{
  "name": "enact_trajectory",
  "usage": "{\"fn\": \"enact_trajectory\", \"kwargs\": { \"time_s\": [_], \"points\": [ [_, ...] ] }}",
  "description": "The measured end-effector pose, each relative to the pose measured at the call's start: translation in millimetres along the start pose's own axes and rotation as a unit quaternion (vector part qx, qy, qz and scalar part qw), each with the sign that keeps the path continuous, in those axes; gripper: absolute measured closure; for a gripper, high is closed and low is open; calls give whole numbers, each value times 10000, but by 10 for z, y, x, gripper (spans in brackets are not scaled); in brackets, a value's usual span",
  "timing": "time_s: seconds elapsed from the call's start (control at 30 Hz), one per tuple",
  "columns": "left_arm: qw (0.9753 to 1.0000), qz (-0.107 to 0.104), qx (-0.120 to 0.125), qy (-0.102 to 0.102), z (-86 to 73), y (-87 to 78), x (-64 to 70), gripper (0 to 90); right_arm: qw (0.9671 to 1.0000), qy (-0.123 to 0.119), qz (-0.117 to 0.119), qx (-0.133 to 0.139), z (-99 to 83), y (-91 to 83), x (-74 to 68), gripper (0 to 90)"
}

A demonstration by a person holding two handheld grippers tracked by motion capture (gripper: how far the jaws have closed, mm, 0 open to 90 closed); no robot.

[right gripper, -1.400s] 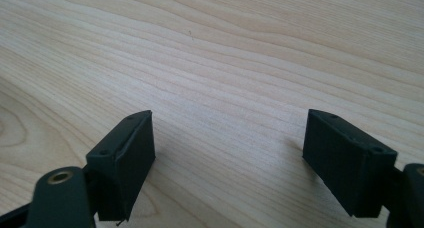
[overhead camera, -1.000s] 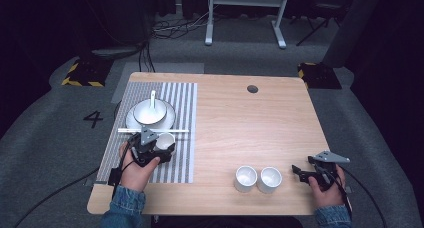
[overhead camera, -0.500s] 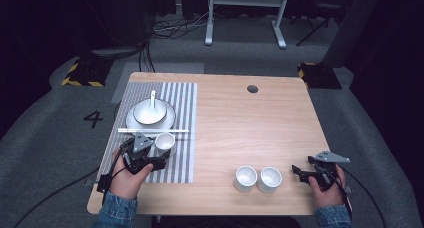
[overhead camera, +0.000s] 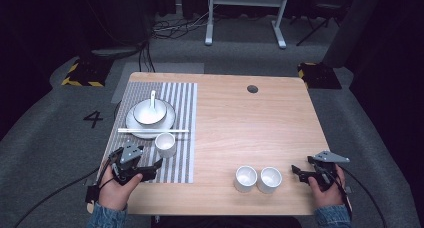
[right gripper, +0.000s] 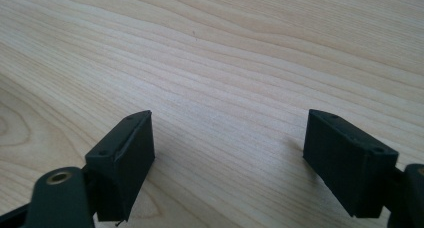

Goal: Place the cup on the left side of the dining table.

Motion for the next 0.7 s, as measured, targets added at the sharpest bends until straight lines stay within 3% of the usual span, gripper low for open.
{"fn": "enact_trajectory", "kwargs": {
  "time_s": [0.1,0.4,0.7],
  "points": [
    [9999,1,-86,88,-76,-24,12,187,10000,0,0,0,0,0,0,206],
    [9998,18,-163,91,-248,-57,3,188,10000,0,0,1,0,0,1,206],
    [9988,67,-462,156,-479,-39,-40,187,10000,1,0,0,0,0,0,206]
  ]
}}
Point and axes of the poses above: each handheld gripper's, and its own axes: y roughly forward along the jaws, z roughly out of its top, x roughly to its right, the point moved 10 cm from there along y, roughly forward along the jaws, and after that the axes turned 2 degrees about -y, right-handed, at the moved point
